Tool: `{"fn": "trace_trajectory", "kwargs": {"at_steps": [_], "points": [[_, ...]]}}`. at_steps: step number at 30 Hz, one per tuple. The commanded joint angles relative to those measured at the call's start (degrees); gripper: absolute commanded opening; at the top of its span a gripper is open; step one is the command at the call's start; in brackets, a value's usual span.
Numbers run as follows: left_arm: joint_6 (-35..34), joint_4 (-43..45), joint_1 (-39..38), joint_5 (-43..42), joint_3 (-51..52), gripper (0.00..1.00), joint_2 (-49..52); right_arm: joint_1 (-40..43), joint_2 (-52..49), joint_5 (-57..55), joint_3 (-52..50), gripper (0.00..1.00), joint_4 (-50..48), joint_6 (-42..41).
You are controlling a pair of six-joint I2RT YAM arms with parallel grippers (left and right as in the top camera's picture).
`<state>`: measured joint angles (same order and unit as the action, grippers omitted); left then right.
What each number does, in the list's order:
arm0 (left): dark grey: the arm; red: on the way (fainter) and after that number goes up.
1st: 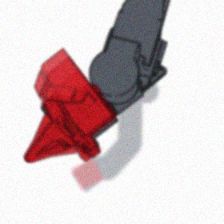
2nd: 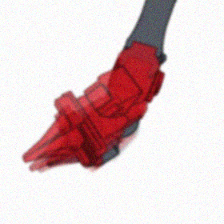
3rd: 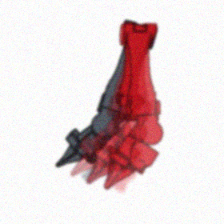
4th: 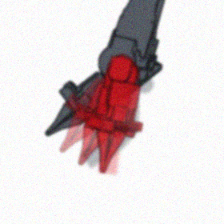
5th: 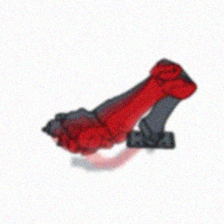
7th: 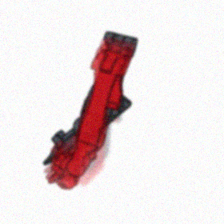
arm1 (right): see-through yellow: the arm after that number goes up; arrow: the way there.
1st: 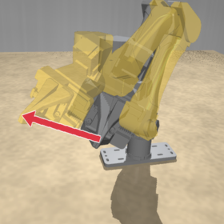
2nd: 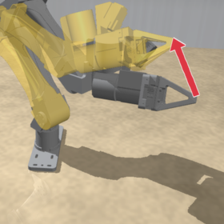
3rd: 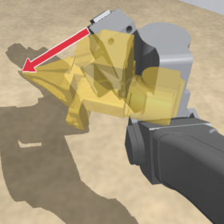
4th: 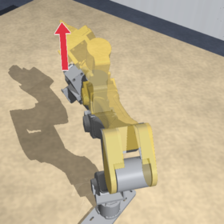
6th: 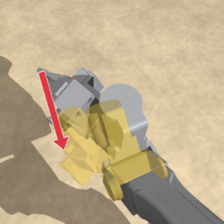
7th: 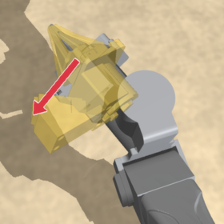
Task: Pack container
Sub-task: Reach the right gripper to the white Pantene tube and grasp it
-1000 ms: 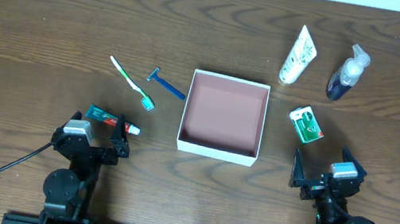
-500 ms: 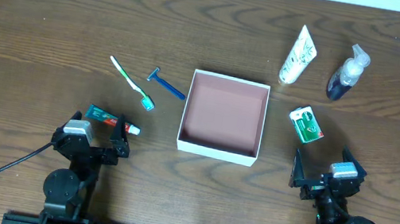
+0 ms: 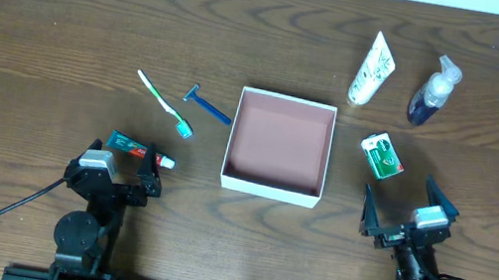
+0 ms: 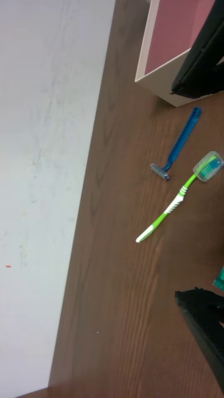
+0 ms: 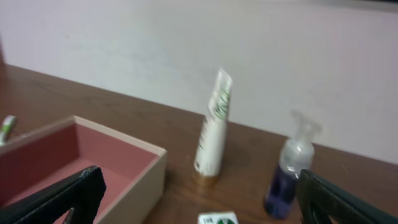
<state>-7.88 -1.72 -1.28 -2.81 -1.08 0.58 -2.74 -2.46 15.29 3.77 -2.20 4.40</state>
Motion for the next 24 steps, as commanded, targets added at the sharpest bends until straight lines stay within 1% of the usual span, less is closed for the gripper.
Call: {"fn": "trace_trajectory", "kwargs": {"at_steps": [1,3,6,12,15,16,17,19,21,24], "points": [[0.09,-2.29,0.28,1.14,0.85,0.98,-0.24,0.92,-5.53,4.98,9.94,0.99,0.24,1.75],[0.09,-2.29,0.28,1.14,0.85,0.98,-0.24,0.92,-12.72,7.13,17.51,0.99,2.32,3.74],[0.09,-2.29,0.28,1.14,0.85,0.98,-0.24,0.92,-26.49,11.19,32.09,0.99,9.22,5.68],[0.09,-2.29,0.28,1.14,0.85,0.98,-0.24,0.92,-56.08,17.4,69.26,0.99,36.0,5.75],[0.09,-2.29,0.28,1.14,0.85,0.98,-0.26,0.92,-66.66,17.99,82.93,0.99,45.92,4.87],[0.09,-2.29,0.28,1.14,0.85,0.98,-0.24,0.92,-69.66,17.97,86.6,0.99,48.7,3.19],[0.09,-2.29,0.28,1.14,0.85,0.98,-0.26,0.92,-72.52,17.9,89.48,0.99,50.51,2.08],[0.09,-2.29,0.28,1.14,0.85,0.98,-0.24,0.94,-75.8,17.51,91.3,0.99,50.69,2.08],[0.09,-2.29,0.28,1.14,0.85,0.98,-0.24,0.98,-79.36,14.86,91.65,0.99,49.44,2.05],[0.09,-2.29,0.28,1.14,0.85,0.98,-0.24,1.2,-84.7,14.73,91.65,0.99,47.82,2.05]]}}
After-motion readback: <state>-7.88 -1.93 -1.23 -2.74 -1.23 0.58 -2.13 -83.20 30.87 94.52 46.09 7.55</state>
